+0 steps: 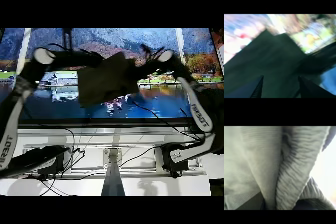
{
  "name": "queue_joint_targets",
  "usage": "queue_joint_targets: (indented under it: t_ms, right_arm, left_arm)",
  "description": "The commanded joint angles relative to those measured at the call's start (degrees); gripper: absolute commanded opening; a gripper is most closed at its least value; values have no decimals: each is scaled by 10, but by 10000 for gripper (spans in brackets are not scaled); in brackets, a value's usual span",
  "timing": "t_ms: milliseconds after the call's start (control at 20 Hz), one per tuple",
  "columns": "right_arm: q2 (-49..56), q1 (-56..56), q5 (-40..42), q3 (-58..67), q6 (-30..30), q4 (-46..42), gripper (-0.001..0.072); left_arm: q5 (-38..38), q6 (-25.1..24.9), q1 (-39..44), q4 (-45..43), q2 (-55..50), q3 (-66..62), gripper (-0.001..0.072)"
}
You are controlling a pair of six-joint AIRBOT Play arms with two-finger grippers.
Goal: Fold the clothes and pants, and hang the long-sleeved shirts on hangers.
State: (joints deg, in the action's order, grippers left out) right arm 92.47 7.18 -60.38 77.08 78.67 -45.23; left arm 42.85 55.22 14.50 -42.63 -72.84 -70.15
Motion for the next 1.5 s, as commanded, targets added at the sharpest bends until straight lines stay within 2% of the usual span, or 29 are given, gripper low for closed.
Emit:
queue_joint_targets:
  t_ms: [0,250,450,650,700,850,1000,1050,1100,1150,1300,1350,1450]
  right_arm:
    - [-94,-90,-27,9,7,-31,50]
    - [-251,-289,-109,9,92,-142,50]
    - [-368,-477,-155,9,144,-275,50]
    - [-435,-643,-216,9,210,-400,50]
    - [-442,-681,-228,9,229,-417,50]
    - [-443,-771,-252,6,234,-431,50]
    - [-443,-815,-246,5,274,-433,68]
    - [-441,-819,-238,5,290,-433,255]
    - [-440,-819,-235,3,298,-433,591]
    - [-439,-817,-228,-1,299,-431,701]
    - [-439,-792,-225,-21,297,-426,687]
    - [-439,-776,-224,-28,295,-426,606]
    - [-438,-728,-209,-38,272,-423,388]
  left_arm:
    - [14,-2,-69,-69,73,0,465]
    - [14,-2,-127,-71,144,0,465]
    - [15,-1,-129,-68,155,0,466]
    - [19,-1,-129,-66,154,0,467]
    - [18,-1,-129,-66,154,0,467]
    - [18,-1,-129,-67,154,0,467]
    - [18,-1,-129,-67,154,0,467]
    - [18,-1,-129,-66,154,0,467]
    - [18,-1,-129,-67,154,0,467]
    - [18,-1,-129,-66,154,0,467]
    - [18,-1,-129,-67,154,0,467]
    - [18,-1,-129,-67,154,0,467]
    - [18,-1,-129,-67,154,0,467]
